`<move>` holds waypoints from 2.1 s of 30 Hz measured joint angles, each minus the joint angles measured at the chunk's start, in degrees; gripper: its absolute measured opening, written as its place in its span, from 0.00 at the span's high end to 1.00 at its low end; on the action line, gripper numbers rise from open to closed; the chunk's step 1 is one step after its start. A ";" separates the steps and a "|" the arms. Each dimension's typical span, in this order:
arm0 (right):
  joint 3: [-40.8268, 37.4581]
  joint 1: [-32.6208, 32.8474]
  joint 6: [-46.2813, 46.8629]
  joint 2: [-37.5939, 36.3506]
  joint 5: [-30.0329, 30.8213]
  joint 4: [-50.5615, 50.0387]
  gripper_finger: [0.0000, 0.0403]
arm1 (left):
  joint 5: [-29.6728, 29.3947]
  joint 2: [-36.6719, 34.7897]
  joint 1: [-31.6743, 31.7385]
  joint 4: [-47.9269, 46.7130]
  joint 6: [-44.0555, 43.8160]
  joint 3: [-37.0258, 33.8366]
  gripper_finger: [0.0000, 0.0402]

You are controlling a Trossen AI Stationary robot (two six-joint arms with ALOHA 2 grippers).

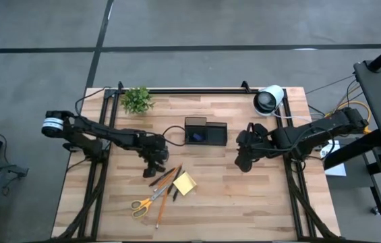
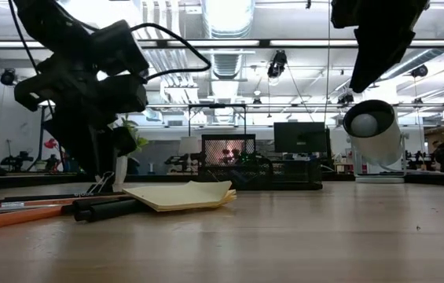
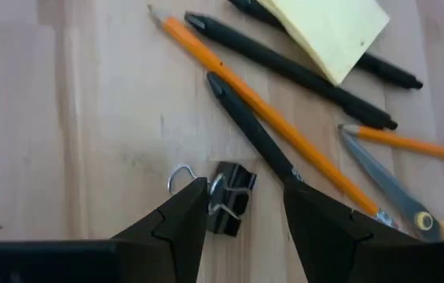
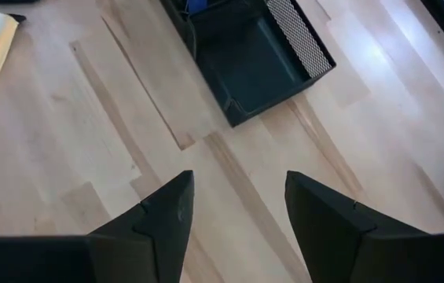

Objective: Pick and place office supplies into organizer
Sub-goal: Put the black binder clip into the black desk organizer, then put the yellow sticky notes into the black desk organizer

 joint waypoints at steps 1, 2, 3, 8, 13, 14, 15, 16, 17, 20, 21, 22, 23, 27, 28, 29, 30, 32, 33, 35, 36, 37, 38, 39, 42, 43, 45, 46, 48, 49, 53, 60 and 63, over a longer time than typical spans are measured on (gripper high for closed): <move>0.00 0.00 0.00 0.00 0.00 -0.01 0.54 | 0.08 0.05 0.00 -0.03 0.01 0.01 0.64; 0.00 0.00 0.00 0.00 0.00 0.00 0.54 | 0.19 0.14 0.00 0.07 0.03 0.15 0.67; 0.00 0.00 0.00 0.00 0.00 0.02 0.54 | 0.21 0.18 0.00 0.27 0.04 0.23 0.69; 0.00 -0.02 0.02 0.00 0.19 0.08 0.54 | 0.27 0.18 0.00 0.05 0.07 0.22 0.86; 0.00 -0.02 0.24 0.00 0.35 0.28 0.54 | 0.94 0.10 0.00 -1.04 0.00 0.39 0.98; 0.00 -0.02 0.31 0.00 0.35 0.32 0.54 | 0.66 0.10 -0.03 -1.35 -0.01 0.62 0.99; 0.00 -0.02 0.47 0.00 0.35 0.31 0.54 | 0.00 0.06 -0.07 -2.25 -0.04 1.15 0.99; 0.00 -0.02 0.48 0.00 0.36 0.35 0.54 | -1.32 -0.12 -0.07 -3.44 0.02 2.07 1.00; 0.00 -0.02 0.50 0.00 0.36 0.41 0.54 | -3.53 -0.35 -0.03 -4.92 0.37 3.48 1.00; 0.37 -0.02 0.55 0.00 1.10 0.44 0.54 | -10.83 -2.04 0.00 -8.40 4.56 10.52 1.00; 0.68 -0.02 0.55 0.00 1.92 0.48 0.54 | -13.68 -2.69 0.02 -8.77 6.74 13.23 1.00; 1.04 -0.02 0.57 0.00 2.80 0.52 0.54 | -16.70 -3.18 0.17 -8.90 9.23 15.85 1.00; 1.41 -0.02 0.63 0.00 3.62 0.46 0.54 | -19.33 -3.48 0.40 -8.96 11.80 18.18 1.00; 2.59 -0.02 0.60 0.00 5.31 0.22 0.54 | -22.89 -2.67 3.27 -8.94 17.80 25.49 1.00; 2.72 -0.02 0.55 0.00 5.54 0.27 0.54 | -22.73 -2.19 4.24 -8.88 17.90 26.49 1.00; 2.75 -0.02 0.55 0.00 5.76 0.23 0.54 | -22.58 -1.55 5.20 -8.92 18.01 26.97 1.00; 2.75 -0.02 0.59 0.00 5.97 0.05 0.54 | -22.36 -0.74 5.98 -8.60 18.01 27.12 1.00; 2.63 -0.02 0.63 0.00 6.27 0.07 0.54 | -20.33 1.74 7.40 -6.05 17.79 27.06 1.00; 2.54 -0.02 0.63 0.00 6.29 -0.04 0.54 | -18.83 3.17 7.91 -5.09 17.59 27.04 1.00; 2.36 -0.02 0.63 0.00 6.29 0.01 0.54 | -17.59 6.66 8.28 -3.57 17.55 27.00 1.00; 2.32 -0.02 0.63 0.01 6.29 -0.01 0.54 | -17.76 8.46 8.28 -2.84 17.55 27.32 1.00; 2.28 -0.02 0.63 0.02 6.29 -0.05 0.54 | -18.34 10.33 8.32 -2.43 17.54 27.67 1.00; 2.27 -0.02 0.63 0.02 6.29 -0.06 0.54 | -19.08 12.17 8.35 -2.40 17.55 28.10 1.00; 2.27 -0.02 0.61 0.02 6.29 -0.03 0.54 | -19.55 13.87 8.45 -2.28 17.55 28.72 1.00; 2.23 0.00 0.61 0.02 6.27 -0.06 0.54 | -21.32 17.90 8.68 -1.96 17.51 29.72 1.00; 2.23 0.00 0.61 0.02 6.25 -0.07 0.54 | -22.90 18.86 8.68 -1.98 17.49 29.85 1.00; 2.23 0.00 0.63 0.02 6.17 -0.07 0.54 | -27.14 20.02 8.68 -2.26 17.35 29.83 1.00; 2.23 0.00 0.63 0.02 6.15 -0.04 0.54 | -29.55 20.15 8.66 -2.35 17.07 29.81 1.00; 2.23 0.00 0.63 0.02 6.12 -0.07 0.54 | -30.81 20.06 8.70 -2.53 16.12 29.86 1.00; 2.23 0.00 0.62 0.02 6.13 -0.04 0.54 | -30.77 19.91 8.79 -3.11 16.06 29.88 1.00; 2.12 0.00 0.50 0.02 6.30 -0.04 0.54 | -29.05 18.36 8.87 -5.29 14.68 29.83 0.97; 1.81 -0.02 0.52 0.02 6.40 0.00 0.54 | -26.78 16.98 8.82 -6.46 8.45 30.12 0.78; 1.81 -0.02 0.57 0.02 6.38 0.11 0.54 | -26.48 14.90 8.02 -10.78 8.52 30.82 0.70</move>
